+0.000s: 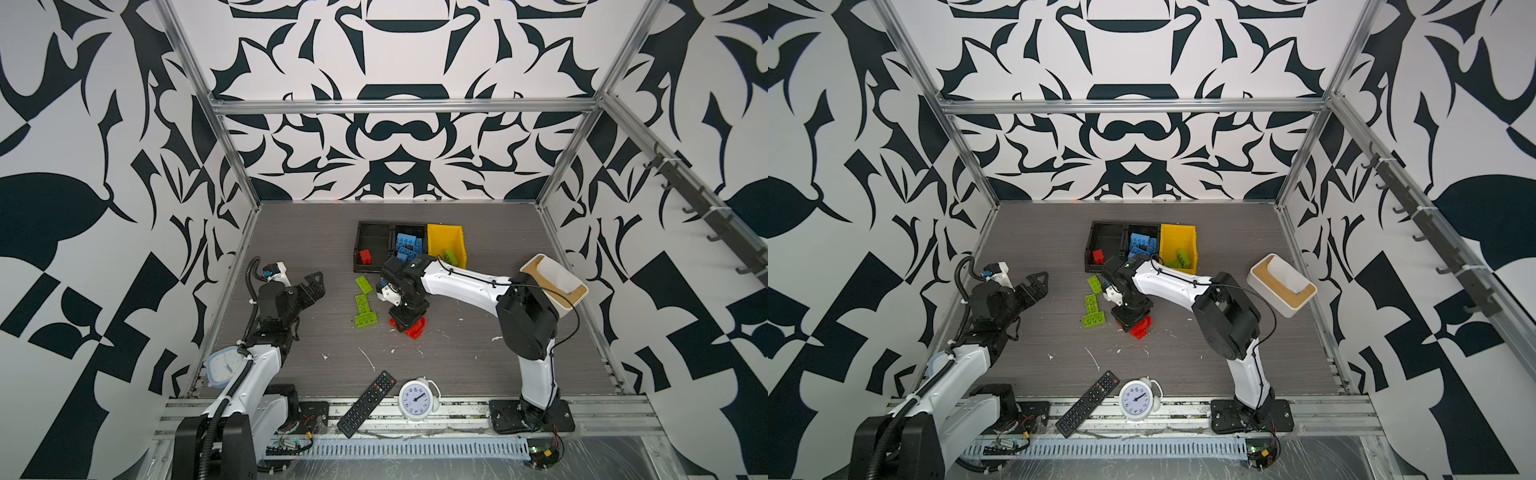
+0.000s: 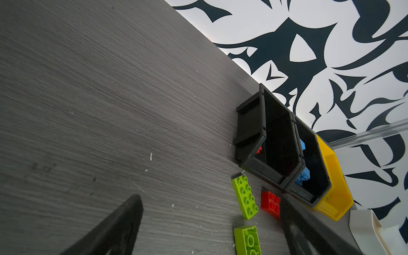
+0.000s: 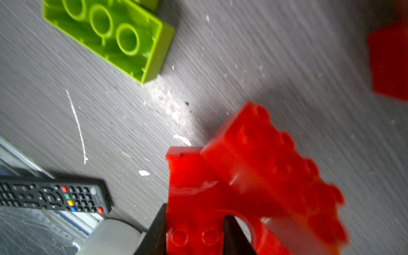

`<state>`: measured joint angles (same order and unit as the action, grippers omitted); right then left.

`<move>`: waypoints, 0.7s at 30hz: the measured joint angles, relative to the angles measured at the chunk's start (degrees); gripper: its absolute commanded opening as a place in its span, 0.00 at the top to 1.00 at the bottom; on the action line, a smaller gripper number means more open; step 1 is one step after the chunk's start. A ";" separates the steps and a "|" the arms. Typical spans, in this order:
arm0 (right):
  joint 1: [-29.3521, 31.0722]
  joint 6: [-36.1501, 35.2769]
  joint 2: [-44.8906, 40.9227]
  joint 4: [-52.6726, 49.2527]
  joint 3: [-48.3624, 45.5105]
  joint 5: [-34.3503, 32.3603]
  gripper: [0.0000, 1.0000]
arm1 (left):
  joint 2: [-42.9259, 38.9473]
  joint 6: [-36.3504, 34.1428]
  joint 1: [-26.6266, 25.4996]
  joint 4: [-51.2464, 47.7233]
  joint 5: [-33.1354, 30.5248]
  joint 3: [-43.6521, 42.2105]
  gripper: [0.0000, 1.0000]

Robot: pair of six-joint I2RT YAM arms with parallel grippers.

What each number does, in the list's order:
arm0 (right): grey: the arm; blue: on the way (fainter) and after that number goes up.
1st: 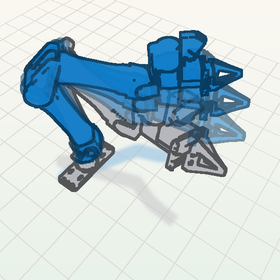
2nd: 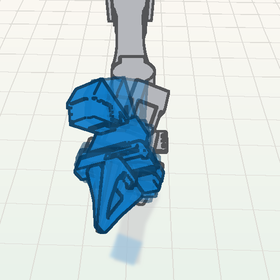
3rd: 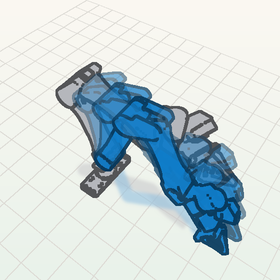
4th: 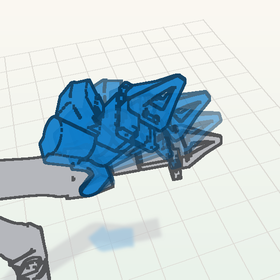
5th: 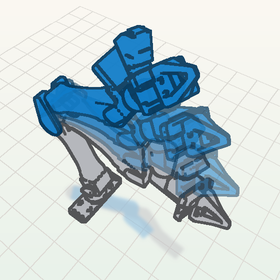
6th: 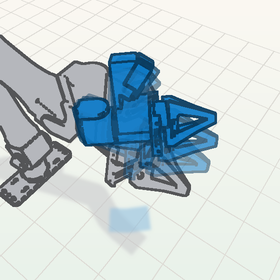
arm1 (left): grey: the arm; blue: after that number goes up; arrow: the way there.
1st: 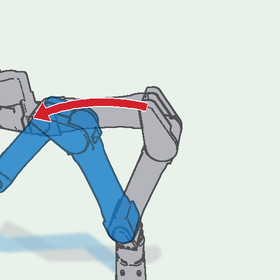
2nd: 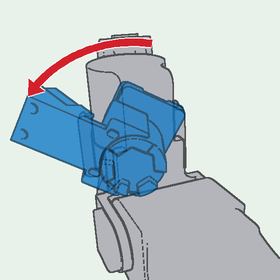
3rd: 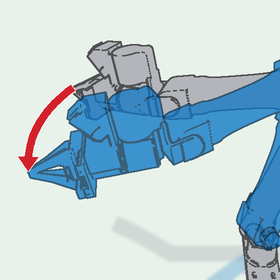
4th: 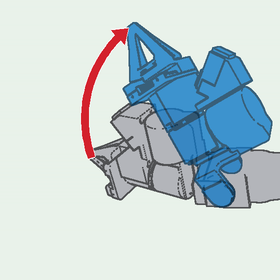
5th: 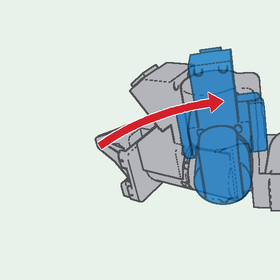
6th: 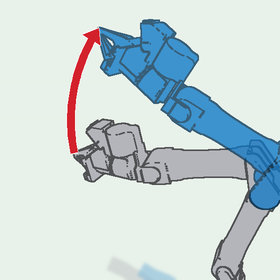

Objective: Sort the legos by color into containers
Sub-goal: 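Lower the right gripper onto the red arch brick and close on it, then lift the red arch brick with the right gripper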

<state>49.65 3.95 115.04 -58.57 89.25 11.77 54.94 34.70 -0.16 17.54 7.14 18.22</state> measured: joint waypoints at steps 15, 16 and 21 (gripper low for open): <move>0.04 -1.18 -1.29 -1.25 1.64 -0.83 0.74 | 0.00 0.00 0.00 0.00 -0.02 0.00 0.01; 0.07 -1.14 -2.10 -0.72 1.62 -0.63 0.74 | 0.00 0.00 0.00 0.00 -0.02 0.00 0.01; 0.07 0.33 -8.17 6.80 1.29 -0.63 0.75 | 0.00 0.00 0.00 0.00 0.00 0.00 0.01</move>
<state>49.71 4.27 106.87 -51.77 90.54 11.14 54.94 34.70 -0.16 17.54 7.14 18.22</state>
